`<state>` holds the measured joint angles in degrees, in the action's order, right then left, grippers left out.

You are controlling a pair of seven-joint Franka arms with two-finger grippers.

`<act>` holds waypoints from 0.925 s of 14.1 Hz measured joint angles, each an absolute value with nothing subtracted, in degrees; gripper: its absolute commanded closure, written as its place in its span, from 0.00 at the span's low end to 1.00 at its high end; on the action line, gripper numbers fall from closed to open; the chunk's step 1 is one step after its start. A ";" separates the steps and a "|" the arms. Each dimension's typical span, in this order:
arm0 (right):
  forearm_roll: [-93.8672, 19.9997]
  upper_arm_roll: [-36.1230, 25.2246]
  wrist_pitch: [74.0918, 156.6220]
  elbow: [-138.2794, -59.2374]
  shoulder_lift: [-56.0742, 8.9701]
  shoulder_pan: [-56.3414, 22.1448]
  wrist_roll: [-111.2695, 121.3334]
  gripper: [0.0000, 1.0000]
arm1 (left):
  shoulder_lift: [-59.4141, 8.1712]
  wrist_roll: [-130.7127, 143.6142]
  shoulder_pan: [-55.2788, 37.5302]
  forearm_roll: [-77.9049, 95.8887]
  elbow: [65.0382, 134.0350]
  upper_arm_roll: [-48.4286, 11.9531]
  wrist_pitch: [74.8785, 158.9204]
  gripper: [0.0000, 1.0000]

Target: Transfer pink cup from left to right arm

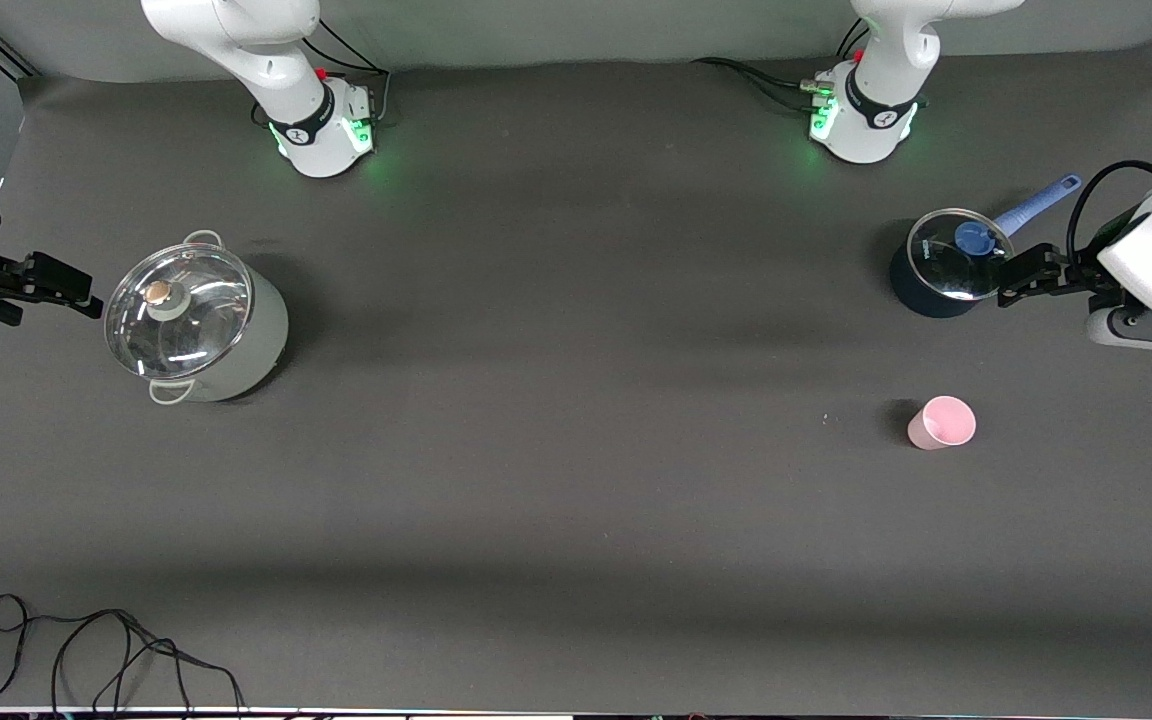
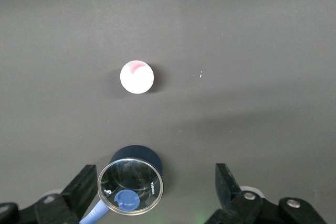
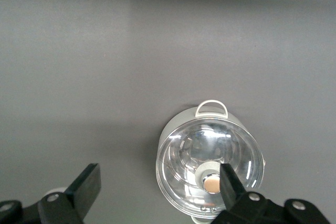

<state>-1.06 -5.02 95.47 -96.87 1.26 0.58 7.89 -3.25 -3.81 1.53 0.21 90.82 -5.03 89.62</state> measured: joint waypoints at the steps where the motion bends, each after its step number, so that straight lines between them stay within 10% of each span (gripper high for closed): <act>1: -1.06 -5.02 95.47 -96.87 1.26 0.58 7.89 0.00 | -3.25 -3.81 1.53 0.20 90.82 -5.03 89.59 0.00; 13: -1.06 -5.07 95.47 -96.80 1.35 0.68 7.89 0.00 | -4.14 -23.55 4.98 0.04 90.83 -3.84 88.94 0.00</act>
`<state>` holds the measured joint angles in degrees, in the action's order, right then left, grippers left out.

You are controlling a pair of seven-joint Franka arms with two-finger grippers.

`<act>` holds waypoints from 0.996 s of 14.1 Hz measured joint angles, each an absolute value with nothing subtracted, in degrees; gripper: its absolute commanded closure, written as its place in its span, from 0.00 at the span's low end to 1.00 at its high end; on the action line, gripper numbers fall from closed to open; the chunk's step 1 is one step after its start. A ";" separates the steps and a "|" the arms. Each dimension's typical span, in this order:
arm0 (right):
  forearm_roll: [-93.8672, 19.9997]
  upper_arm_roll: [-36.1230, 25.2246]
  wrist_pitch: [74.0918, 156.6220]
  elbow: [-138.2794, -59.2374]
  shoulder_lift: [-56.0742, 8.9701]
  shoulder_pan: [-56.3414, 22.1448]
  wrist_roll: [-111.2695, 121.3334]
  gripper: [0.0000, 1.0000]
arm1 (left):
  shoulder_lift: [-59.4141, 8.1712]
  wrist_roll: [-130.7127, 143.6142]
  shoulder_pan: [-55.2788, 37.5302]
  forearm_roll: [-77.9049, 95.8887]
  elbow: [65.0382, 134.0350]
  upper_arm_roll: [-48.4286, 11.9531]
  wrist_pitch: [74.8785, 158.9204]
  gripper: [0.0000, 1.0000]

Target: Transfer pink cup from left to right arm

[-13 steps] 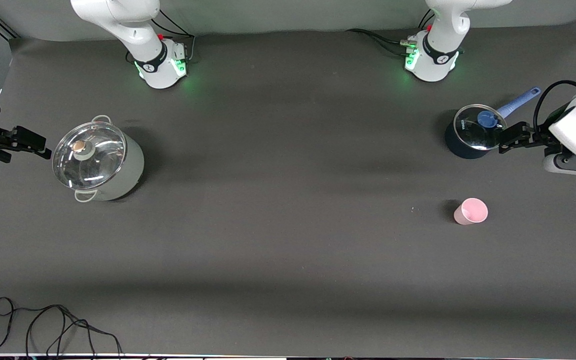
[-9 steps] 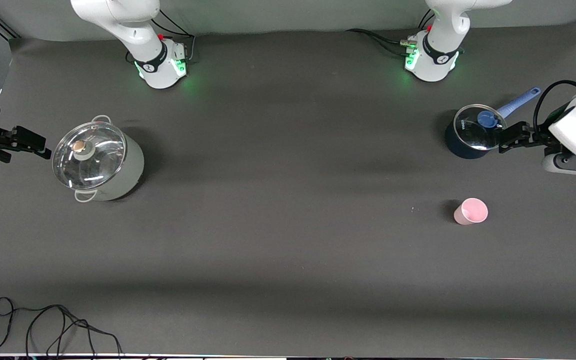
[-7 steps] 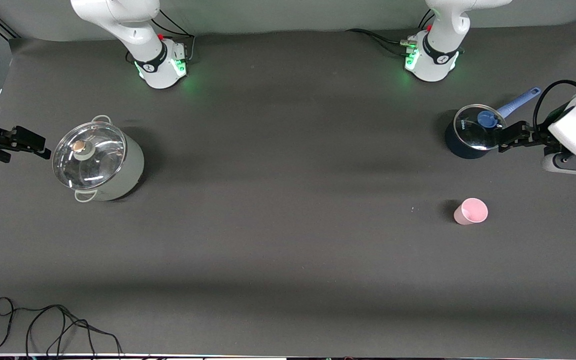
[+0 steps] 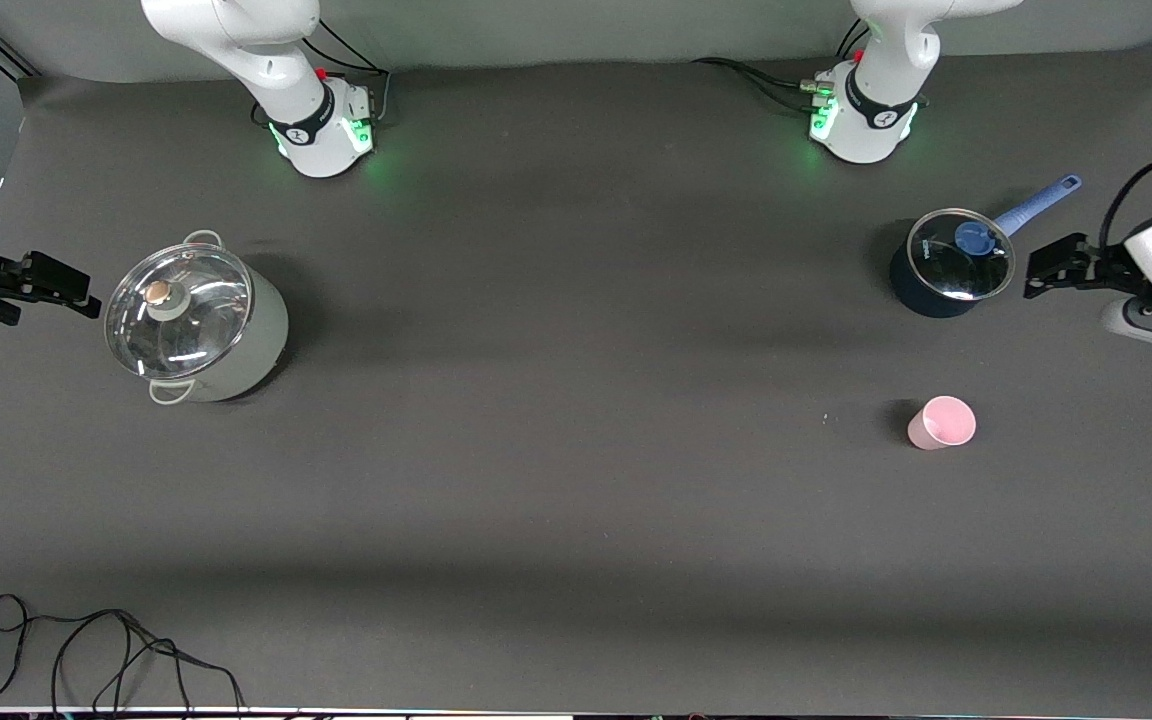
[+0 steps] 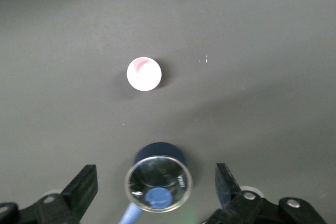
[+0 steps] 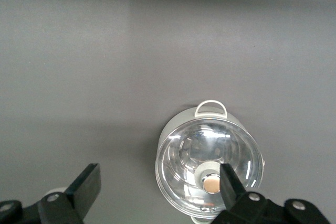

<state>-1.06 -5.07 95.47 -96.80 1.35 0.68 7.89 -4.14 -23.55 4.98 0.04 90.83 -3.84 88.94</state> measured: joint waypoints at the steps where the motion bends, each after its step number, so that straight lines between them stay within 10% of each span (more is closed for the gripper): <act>1: -1.06 -5.07 95.47 -96.80 1.36 0.68 7.89 0.00 | -4.59 -28.82 6.10 0.03 90.82 -3.77 89.76 0.00; 14: -1.06 -5.96 95.40 -96.03 1.54 0.71 7.92 0.00 | -17.27 -92.41 21.29 14.38 90.82 -3.50 104.46 0.03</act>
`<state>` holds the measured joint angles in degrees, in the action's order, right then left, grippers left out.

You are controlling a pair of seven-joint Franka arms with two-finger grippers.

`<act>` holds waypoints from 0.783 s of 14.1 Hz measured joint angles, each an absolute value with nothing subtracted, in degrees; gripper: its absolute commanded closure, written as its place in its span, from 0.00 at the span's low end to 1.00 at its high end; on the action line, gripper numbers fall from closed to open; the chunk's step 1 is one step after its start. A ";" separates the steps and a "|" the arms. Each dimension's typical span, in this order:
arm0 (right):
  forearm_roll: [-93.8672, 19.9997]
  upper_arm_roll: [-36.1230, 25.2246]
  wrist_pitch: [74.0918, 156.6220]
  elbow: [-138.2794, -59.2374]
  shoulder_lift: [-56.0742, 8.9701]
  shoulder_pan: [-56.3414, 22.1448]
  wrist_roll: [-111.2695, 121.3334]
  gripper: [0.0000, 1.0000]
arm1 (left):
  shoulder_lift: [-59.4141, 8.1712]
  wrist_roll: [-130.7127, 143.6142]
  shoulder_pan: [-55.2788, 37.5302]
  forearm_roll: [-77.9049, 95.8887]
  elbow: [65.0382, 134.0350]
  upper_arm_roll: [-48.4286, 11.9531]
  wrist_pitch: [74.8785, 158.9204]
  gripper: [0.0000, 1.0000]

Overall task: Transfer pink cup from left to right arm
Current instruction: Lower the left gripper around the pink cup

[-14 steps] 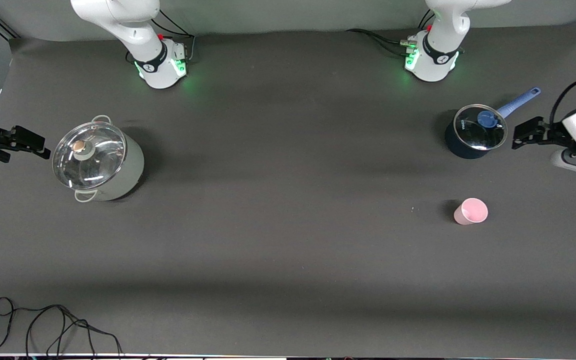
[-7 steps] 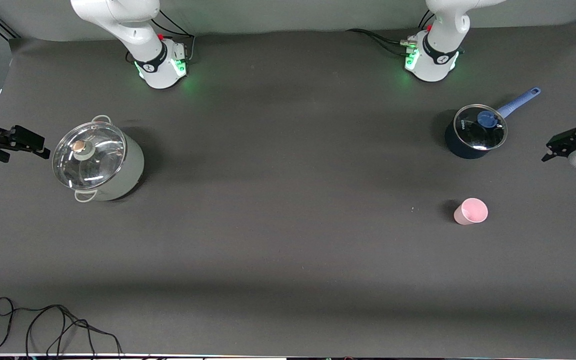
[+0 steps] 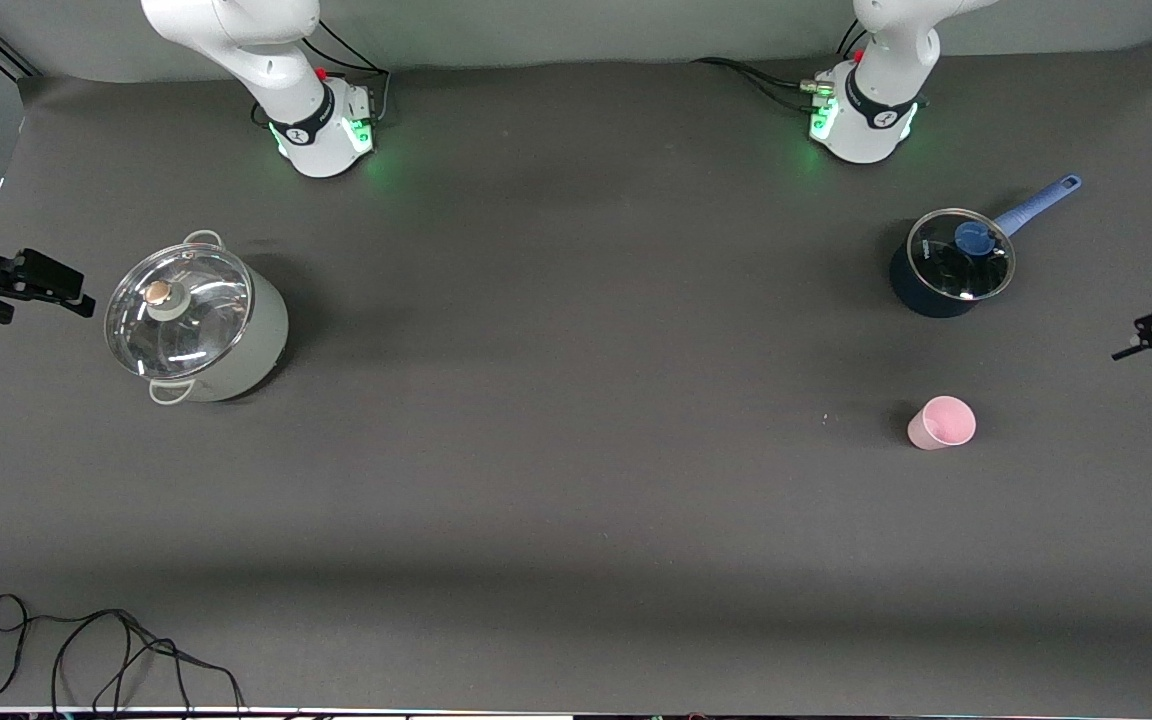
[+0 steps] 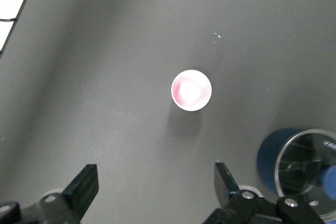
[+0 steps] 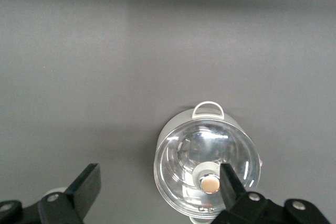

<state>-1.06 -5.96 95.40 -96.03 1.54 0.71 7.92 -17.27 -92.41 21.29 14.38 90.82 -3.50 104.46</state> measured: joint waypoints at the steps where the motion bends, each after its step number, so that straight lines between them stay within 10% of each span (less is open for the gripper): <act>1: -1.06 -6.24 95.39 -95.86 1.57 0.71 7.94 0.00 | -18.93 -97.48 23.31 17.84 90.82 -3.47 104.52 0.04; 11: -1.06 -6.09 95.05 -95.21 1.62 0.40 8.00 0.00 | -39.72 -134.28 34.81 45.97 90.90 -3.55 96.47 0.02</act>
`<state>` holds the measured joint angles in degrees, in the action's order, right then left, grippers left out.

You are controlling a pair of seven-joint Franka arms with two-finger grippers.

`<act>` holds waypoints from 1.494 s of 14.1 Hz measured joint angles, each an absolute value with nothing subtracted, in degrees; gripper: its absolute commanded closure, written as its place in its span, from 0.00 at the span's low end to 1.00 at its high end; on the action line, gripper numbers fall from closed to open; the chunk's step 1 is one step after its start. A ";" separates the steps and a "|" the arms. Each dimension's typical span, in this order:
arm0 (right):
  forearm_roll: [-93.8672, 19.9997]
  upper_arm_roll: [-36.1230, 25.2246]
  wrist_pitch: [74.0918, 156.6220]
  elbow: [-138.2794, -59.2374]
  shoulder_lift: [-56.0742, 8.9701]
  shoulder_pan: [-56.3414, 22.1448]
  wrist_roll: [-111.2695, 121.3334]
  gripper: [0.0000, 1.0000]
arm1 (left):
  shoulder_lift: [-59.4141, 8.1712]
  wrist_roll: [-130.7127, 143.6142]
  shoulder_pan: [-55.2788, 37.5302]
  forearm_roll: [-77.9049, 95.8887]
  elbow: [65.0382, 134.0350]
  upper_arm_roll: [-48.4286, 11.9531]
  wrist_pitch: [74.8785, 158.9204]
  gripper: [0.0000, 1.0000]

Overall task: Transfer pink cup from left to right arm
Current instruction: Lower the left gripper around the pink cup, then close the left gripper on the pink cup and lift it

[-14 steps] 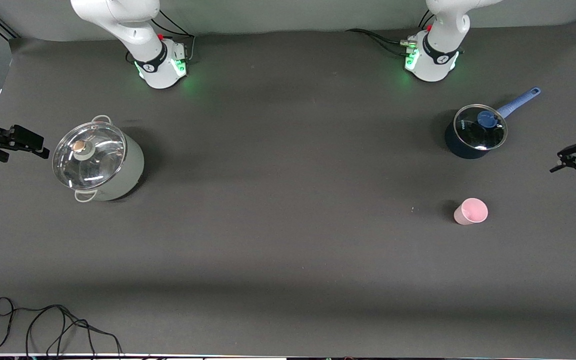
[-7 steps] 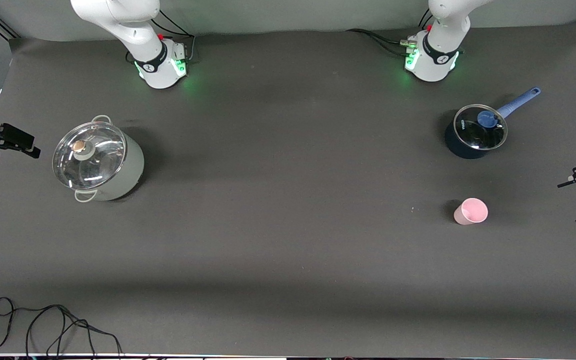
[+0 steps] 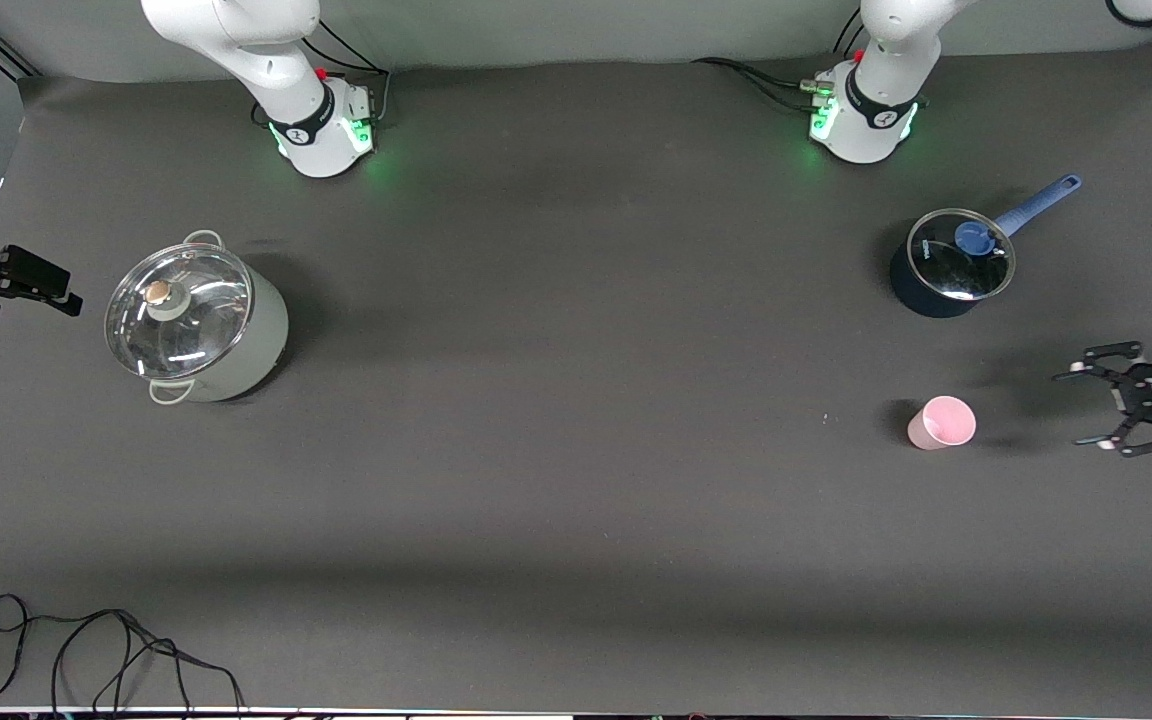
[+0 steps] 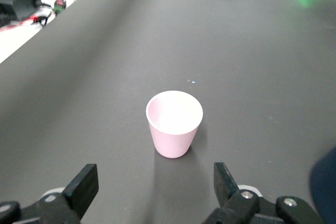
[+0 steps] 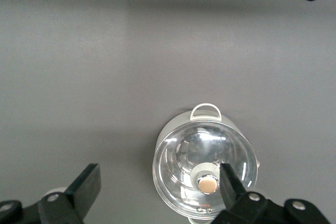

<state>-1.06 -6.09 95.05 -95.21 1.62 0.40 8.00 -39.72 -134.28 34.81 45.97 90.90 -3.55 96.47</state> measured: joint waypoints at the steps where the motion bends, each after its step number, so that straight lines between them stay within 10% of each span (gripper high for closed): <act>1: -1.06 -6.06 94.97 -95.15 1.62 0.39 8.00 0.00 | -41.91 -137.07 35.27 47.67 90.86 -3.59 96.13 0.02; 21: -1.06 -5.92 94.65 -94.43 1.63 0.31 8.13 0.00 | -60.24 -149.39 35.83 62.08 90.28 -11.90 91.05 0.09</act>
<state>-1.06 -5.92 94.65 -94.43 1.63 0.31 8.13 -60.24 -149.39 35.83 62.08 90.28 -11.90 91.05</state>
